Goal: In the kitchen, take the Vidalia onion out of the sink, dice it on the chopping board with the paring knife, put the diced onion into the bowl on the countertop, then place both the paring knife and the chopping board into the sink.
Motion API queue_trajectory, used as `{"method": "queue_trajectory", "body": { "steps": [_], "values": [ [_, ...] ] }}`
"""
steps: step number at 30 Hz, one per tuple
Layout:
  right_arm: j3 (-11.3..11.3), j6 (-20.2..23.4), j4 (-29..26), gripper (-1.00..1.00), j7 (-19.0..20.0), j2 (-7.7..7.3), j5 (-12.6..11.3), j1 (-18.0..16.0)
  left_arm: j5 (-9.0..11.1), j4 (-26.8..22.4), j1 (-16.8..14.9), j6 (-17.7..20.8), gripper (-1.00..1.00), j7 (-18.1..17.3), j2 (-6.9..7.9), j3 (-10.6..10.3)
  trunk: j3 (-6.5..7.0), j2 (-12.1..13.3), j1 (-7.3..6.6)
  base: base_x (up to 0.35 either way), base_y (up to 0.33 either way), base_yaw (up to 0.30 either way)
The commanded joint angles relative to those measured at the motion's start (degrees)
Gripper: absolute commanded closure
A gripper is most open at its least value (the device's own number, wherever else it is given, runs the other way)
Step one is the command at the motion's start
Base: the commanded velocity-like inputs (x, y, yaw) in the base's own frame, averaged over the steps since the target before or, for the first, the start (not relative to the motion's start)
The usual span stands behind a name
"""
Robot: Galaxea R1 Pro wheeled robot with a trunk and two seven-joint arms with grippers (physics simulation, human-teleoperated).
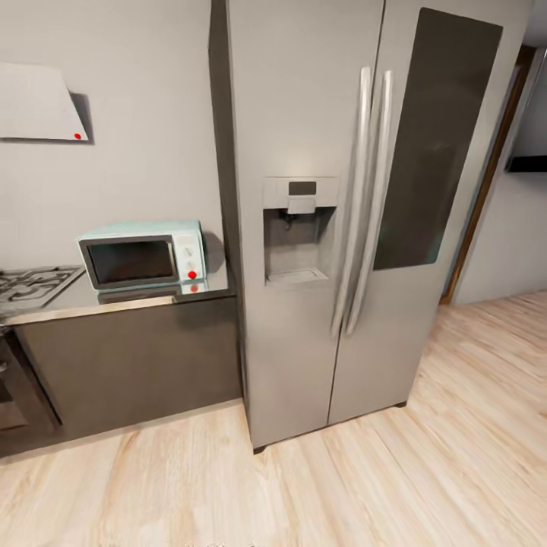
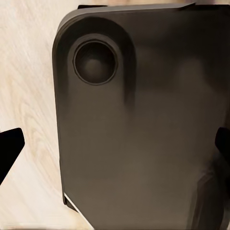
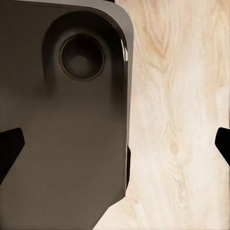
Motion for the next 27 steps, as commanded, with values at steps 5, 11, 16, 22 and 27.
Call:
{"method": "queue_trajectory", "body": {
  "steps": [5, 11, 16, 22, 27],
  "values": [
    [0.00, 0.04, 0.00, -1.00, -0.02, -0.01, 0.04, -0.03, 0.07, -0.08, 0.01, -0.08, -1.00, 0.00, -0.05, -0.07, -0.32, -0.02, 0.00, 0.000, 0.000, 0.242],
    [0.00, 0.04, 0.00, -1.00, -0.04, -0.01, 0.04, -0.03, 0.07, -0.07, 0.00, -0.08, -1.00, 0.00, -0.06, -0.08, -0.67, -0.02, 0.00, 0.000, 0.000, 0.238],
    [-0.04, 0.04, 0.00, -1.00, -0.04, -0.01, 0.05, -0.03, 0.07, -0.06, 0.02, -0.08, -1.00, 0.00, -0.07, -0.08, -0.96, -0.02, 0.00, 0.000, 0.000, 0.237],
    [-0.06, 0.04, 0.00, -1.00, -0.03, -0.01, 0.04, -0.03, 0.07, -0.11, 0.03, -0.08, -1.00, 0.00, 0.03, -0.02, -1.32, -0.02, 0.00, 0.000, 0.000, 0.237],
    [-0.06, 0.04, 0.00, -1.00, -0.04, -0.01, 0.04, -0.03, 0.07, -0.11, 0.01, -0.08, -1.00, 0.00, 0.08, 0.00, -1.61, -0.02, 0.00, 0.000, 0.000, 0.238]
  ]
}}
